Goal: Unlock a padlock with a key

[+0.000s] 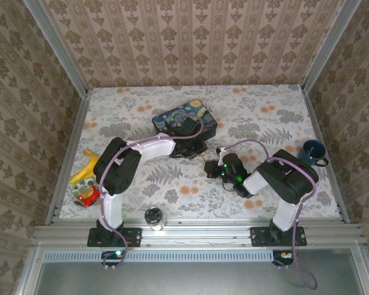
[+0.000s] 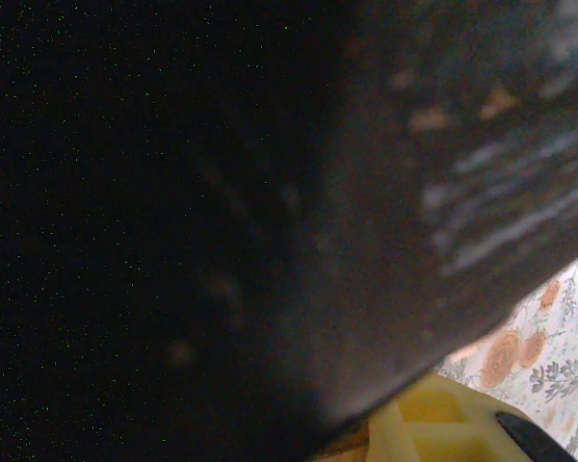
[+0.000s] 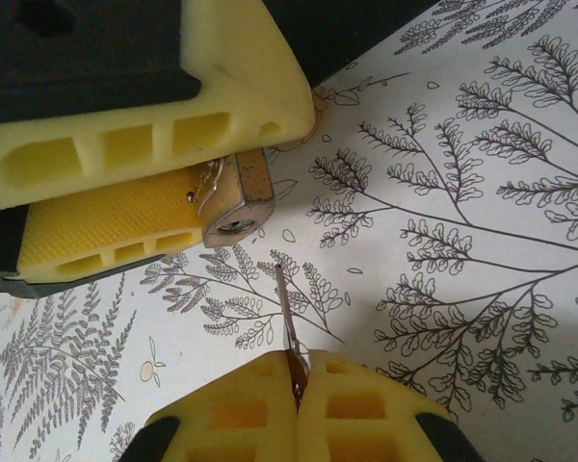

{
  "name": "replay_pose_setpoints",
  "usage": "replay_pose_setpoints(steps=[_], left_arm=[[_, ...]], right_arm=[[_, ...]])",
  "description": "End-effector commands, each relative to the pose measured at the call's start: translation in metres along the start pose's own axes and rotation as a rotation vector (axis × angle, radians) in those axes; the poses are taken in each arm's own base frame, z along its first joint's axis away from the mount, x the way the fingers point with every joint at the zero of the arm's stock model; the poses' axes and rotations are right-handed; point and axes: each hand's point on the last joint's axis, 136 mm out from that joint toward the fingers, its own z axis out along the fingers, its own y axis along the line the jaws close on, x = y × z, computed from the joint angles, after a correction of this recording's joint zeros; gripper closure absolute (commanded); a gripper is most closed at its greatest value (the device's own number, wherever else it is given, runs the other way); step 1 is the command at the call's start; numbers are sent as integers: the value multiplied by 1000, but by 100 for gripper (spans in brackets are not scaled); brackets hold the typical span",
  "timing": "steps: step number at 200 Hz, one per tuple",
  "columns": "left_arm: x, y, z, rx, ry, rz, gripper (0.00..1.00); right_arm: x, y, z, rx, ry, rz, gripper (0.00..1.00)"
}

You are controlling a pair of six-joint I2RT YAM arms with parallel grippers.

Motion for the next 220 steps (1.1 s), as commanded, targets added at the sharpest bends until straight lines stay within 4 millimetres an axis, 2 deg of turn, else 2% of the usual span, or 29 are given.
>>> replay_pose_setpoints(steps=[1, 220], left_arm=[[29, 24, 15, -40, 138, -118, 92], [36, 20, 21, -22, 144, -144, 92]], right_arm=[[2, 2, 3, -10, 0, 18, 100], [3, 3, -1, -64, -54, 20, 100]])
